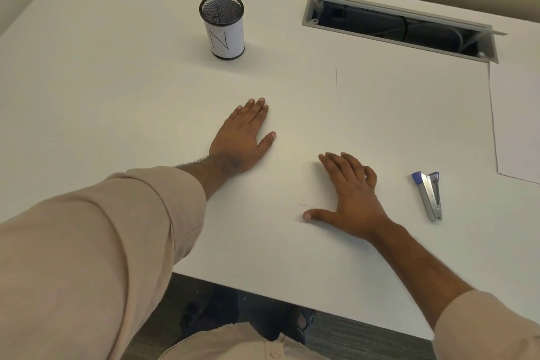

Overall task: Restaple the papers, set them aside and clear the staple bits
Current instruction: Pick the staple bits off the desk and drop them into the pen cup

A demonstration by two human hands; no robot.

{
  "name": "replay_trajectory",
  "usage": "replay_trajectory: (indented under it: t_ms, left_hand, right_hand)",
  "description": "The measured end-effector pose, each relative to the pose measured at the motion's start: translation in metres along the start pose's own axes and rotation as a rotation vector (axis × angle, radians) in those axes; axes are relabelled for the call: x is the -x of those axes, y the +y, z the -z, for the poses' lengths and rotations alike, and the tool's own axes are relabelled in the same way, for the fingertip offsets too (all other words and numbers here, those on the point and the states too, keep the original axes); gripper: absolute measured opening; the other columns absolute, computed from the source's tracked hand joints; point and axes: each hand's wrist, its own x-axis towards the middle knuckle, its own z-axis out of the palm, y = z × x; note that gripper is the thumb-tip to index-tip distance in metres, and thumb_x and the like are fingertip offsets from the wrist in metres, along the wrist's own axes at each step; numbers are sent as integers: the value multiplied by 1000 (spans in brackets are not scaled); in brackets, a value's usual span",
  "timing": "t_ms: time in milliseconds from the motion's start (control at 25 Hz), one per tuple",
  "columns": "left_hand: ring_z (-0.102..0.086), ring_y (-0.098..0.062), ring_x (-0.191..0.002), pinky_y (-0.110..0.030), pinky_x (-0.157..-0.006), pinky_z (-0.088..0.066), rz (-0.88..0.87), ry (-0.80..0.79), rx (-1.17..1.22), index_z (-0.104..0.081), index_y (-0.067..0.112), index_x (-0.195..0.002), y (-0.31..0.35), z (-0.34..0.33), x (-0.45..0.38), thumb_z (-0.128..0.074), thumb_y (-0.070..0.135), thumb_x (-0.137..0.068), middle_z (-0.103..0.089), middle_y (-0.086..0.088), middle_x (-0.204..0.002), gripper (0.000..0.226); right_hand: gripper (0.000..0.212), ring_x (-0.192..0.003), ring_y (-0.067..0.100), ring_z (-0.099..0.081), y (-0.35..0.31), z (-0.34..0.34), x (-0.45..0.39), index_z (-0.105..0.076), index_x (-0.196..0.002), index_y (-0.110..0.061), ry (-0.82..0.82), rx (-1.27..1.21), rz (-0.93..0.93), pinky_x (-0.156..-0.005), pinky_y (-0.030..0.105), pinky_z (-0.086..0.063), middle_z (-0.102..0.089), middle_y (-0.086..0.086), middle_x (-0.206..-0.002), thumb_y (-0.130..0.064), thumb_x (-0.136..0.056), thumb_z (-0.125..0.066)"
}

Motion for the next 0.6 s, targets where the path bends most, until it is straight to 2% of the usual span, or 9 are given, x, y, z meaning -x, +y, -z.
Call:
replay_trajectory:
  t_ms: [120,240,600]
  left_hand:
    - [-7,-13,-151,-34,-123,-7,-4,-1,5,-17,15,-155,0,-1,0,-27,51,-100,-11,2,-164,67]
    - [-6,-13,-151,-34,-123,-7,1,-1,-2,-16,16,-156,-1,-1,0,-27,51,-100,-11,2,-164,67]
    - [-6,-13,-151,-34,-123,-7,-1,3,-18,-16,15,-156,1,-1,0,-26,52,-100,-11,2,-164,67]
  right_hand:
    - [123,-148,12,-1,23,4,23,-13,-152,-33,-66,1,40,-118,43,-5,-16,-14,-157,-91,-52,-57]
    - [131,-147,12,-1,30,6,23,-12,-151,-34,-74,-22,-11,-118,43,-6,-15,-15,-157,-90,-43,-62]
    - [134,-146,17,-4,-2,2,-33,-13,-151,-31,40,-118,-27,-116,41,-5,-19,-10,-156,-85,-41,-67]
